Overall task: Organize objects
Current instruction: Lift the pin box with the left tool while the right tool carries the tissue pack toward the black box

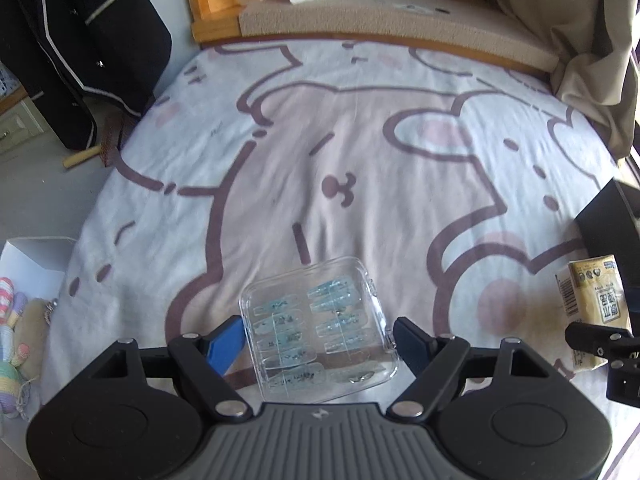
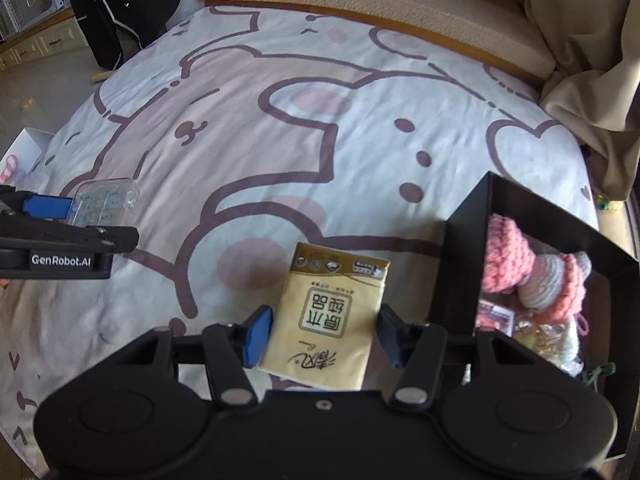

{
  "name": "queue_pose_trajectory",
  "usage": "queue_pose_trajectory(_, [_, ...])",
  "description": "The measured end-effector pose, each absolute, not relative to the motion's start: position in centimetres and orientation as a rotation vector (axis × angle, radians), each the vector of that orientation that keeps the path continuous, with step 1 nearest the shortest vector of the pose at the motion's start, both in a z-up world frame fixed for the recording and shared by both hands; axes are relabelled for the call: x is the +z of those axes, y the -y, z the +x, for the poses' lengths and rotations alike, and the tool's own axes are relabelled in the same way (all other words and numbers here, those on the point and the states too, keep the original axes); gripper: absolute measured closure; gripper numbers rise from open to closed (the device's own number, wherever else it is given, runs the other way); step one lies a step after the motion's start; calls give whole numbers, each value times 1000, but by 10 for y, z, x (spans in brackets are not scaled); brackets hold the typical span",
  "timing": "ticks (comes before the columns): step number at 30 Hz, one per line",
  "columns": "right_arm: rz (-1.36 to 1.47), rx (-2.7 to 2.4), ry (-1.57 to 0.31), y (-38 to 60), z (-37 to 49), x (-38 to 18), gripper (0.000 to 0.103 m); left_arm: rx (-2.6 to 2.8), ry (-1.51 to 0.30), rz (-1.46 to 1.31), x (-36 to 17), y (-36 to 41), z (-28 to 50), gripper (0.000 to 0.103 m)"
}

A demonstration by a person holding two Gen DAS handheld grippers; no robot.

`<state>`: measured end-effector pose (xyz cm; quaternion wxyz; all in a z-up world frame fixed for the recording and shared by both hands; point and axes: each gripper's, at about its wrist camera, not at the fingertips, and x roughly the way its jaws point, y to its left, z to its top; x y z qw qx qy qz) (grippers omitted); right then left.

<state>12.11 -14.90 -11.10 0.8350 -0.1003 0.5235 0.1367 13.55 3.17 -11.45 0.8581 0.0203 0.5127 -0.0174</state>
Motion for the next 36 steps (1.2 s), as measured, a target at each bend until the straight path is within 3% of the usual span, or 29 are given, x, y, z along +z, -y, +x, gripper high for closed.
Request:
queue_pose_trajectory(23, [-162, 263, -879, 191, 66, -9, 46, -55, -906, 73, -3, 9, 92, 22])
queue_pose_trajectory(36, [-119, 186, -842, 225, 41, 13, 46, -98, -842, 145, 36, 47, 62, 22])
